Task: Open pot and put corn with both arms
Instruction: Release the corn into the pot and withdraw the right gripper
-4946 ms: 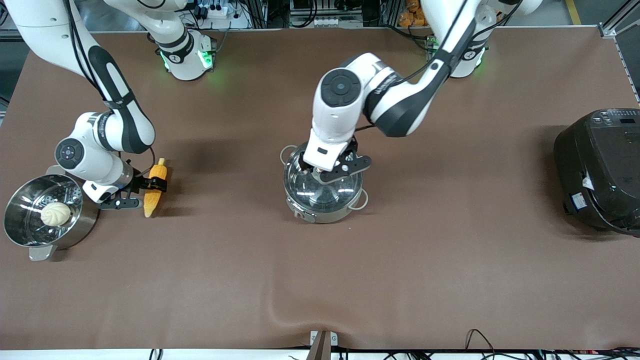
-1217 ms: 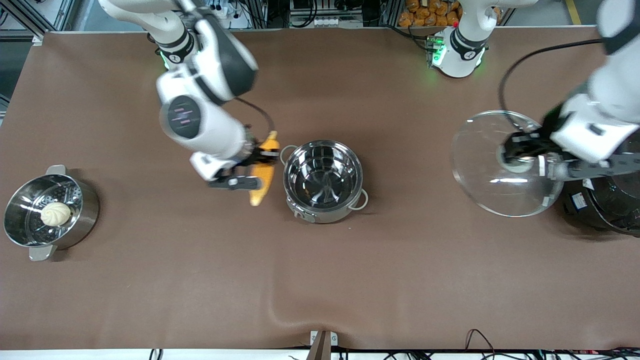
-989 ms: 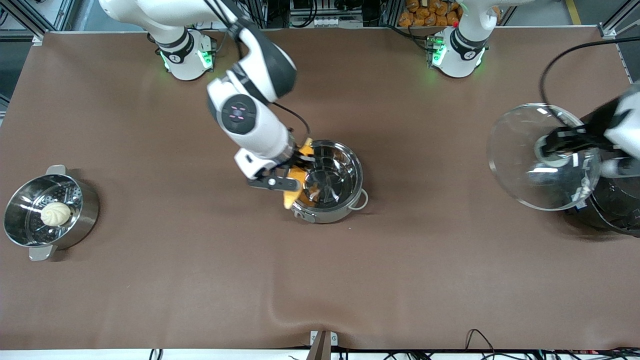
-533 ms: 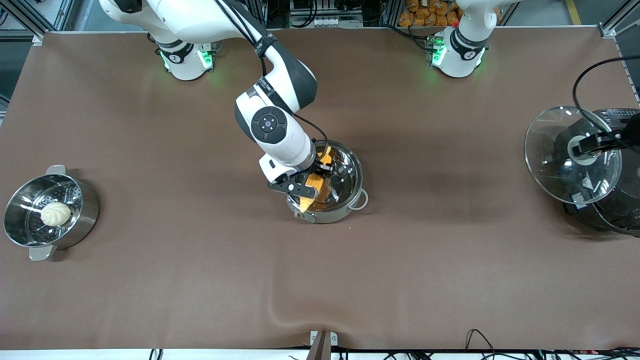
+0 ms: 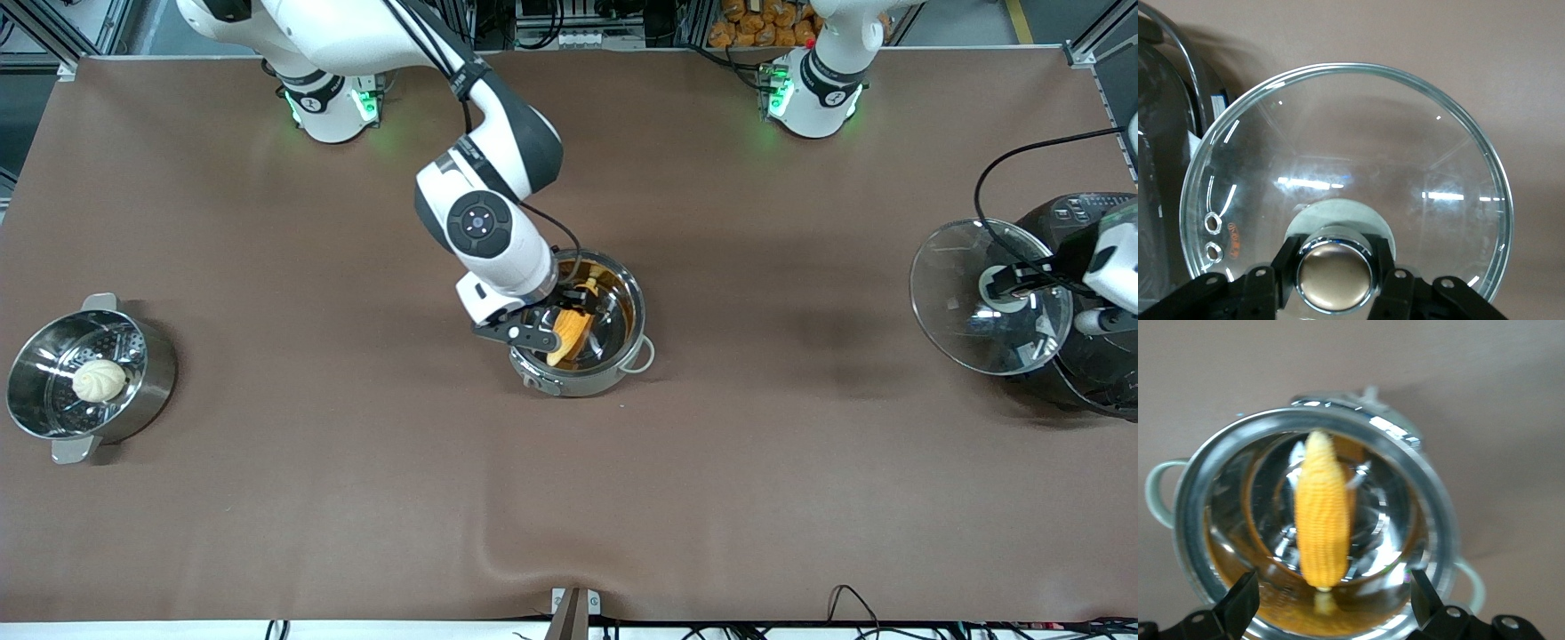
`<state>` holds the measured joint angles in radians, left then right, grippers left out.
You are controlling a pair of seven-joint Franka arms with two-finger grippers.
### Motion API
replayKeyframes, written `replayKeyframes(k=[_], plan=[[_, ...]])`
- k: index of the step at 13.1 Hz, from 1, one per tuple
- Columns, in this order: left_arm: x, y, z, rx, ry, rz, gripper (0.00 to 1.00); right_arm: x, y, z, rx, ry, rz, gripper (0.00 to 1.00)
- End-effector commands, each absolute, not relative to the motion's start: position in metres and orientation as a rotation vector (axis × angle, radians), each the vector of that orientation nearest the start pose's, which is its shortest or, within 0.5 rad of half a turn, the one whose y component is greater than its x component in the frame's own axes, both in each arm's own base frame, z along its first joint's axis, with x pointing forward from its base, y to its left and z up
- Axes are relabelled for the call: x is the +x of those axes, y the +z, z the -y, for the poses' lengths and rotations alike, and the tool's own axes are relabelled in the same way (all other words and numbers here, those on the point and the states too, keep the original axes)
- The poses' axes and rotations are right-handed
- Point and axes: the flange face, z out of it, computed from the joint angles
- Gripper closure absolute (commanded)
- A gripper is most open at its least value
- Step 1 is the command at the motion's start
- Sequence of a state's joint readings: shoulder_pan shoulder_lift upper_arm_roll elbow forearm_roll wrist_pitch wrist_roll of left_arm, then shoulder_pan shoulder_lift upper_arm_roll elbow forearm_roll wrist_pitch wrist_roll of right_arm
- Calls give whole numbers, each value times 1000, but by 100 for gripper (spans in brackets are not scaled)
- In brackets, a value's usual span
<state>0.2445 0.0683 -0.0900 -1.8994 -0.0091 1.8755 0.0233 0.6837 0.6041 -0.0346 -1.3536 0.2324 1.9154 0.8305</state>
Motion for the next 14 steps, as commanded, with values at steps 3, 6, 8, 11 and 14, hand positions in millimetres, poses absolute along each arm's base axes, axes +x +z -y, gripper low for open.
replayKeyframes(k=[3, 6, 8, 11, 14], plan=[[520, 412, -64, -3122, 9, 217, 100, 595, 410, -319, -3132, 117, -382, 0], [515, 383, -48, -3118, -16, 253, 100, 628, 441, -219, -3118, 103, -189, 0], [511, 371, -10, -3111, 6, 283, 100, 638, 457, -157, -3103, 114, -56, 0], [511, 354, 0, -3040, -18, 213, 100, 613, 489, -79, -3092, 82, -93, 0], [507, 324, -1, -3056, -21, 229, 100, 575, 537, -18, -3083, -38, -89, 0]])
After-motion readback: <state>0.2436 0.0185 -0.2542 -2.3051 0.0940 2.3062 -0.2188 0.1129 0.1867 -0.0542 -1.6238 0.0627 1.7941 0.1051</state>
